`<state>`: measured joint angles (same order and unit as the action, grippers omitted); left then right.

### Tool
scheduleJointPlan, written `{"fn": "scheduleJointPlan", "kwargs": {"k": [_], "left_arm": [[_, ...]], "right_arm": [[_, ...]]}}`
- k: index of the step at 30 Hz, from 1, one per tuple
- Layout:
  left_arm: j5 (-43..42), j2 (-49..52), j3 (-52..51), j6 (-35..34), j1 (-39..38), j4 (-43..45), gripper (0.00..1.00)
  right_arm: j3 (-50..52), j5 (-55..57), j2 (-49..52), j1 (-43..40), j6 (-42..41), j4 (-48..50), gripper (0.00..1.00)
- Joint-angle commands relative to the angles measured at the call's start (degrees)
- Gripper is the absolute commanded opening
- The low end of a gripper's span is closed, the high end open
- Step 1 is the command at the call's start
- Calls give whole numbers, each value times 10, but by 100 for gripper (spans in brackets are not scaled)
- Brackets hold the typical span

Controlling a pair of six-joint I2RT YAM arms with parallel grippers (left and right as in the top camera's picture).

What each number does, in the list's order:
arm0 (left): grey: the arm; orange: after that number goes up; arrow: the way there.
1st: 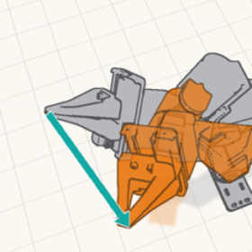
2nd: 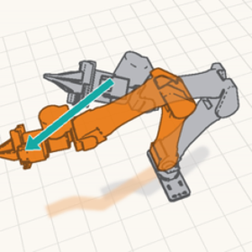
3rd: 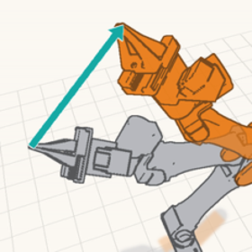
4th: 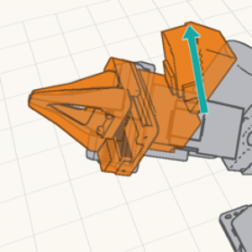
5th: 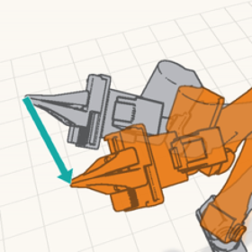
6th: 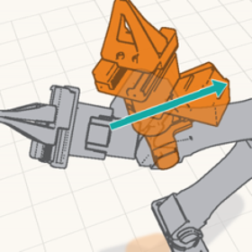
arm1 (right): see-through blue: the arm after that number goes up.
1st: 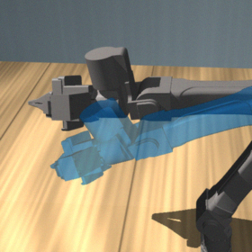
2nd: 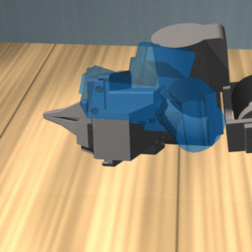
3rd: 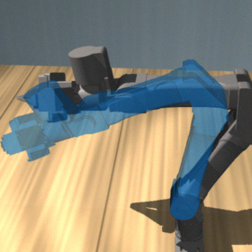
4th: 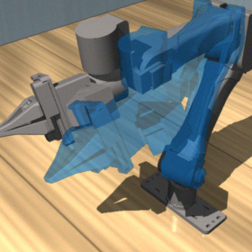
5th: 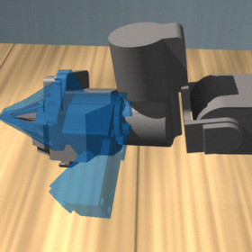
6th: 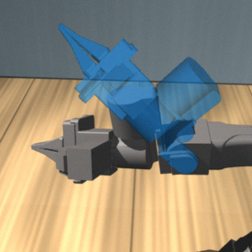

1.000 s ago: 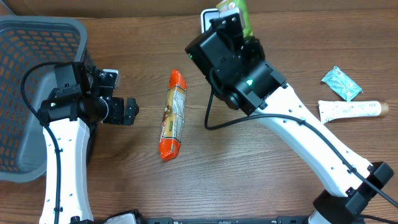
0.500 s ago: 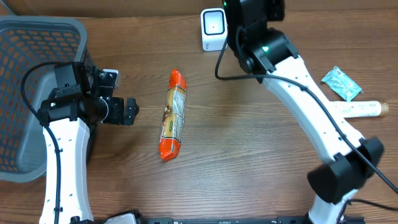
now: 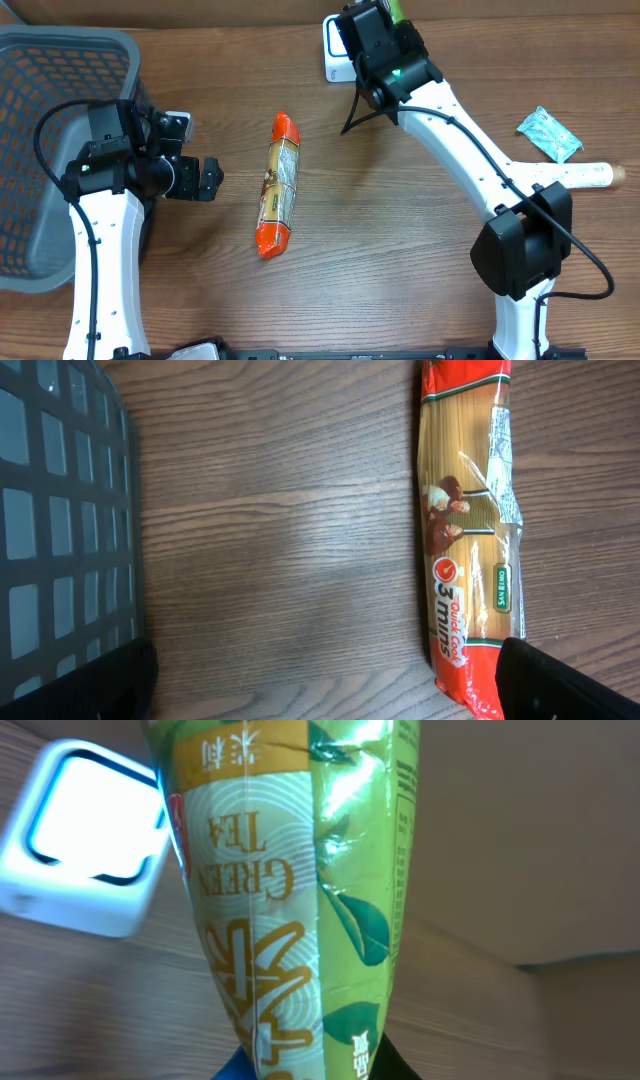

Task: Scan the item barcode
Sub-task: 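Hold the snack bag barcode against the scanner window with the right gripper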

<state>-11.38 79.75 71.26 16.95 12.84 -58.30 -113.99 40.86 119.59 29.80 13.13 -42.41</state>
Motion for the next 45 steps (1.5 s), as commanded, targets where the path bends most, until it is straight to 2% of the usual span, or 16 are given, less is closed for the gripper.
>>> {"fn": "scheduleJointPlan", "kwargs": {"k": [1, 4, 8, 15, 17, 24, 32, 45], "left_arm": [[-5, 3, 10, 11, -1, 0, 100], [-5, 3, 10, 11, -1, 0, 99], [-5, 3, 10, 11, -1, 0, 100], [-5, 3, 10, 11, -1, 0, 100], [-5, 3, 10, 11, -1, 0, 100], [-5, 3, 10, 11, -1, 0, 99], [-5, 3, 10, 11, -1, 0, 100], [-5, 3, 10, 11, -1, 0, 99]], "right_arm": [[-19, -107, -19, -16, -22, 3, 4], [-19, -116, -19, -16, -11, 3, 4], [-19, -82, -19, -17, 64, 47, 4], [-19, -32, 4, -19, 200, 182, 4], [-19, -2, 33, -19, 252, 255, 4], [-19, 36, 112, -17, 351, 341, 4], [-18, 53, 169, -10, 353, 358, 4], [-18, 56, 180, -5, 347, 380, 4]]}}
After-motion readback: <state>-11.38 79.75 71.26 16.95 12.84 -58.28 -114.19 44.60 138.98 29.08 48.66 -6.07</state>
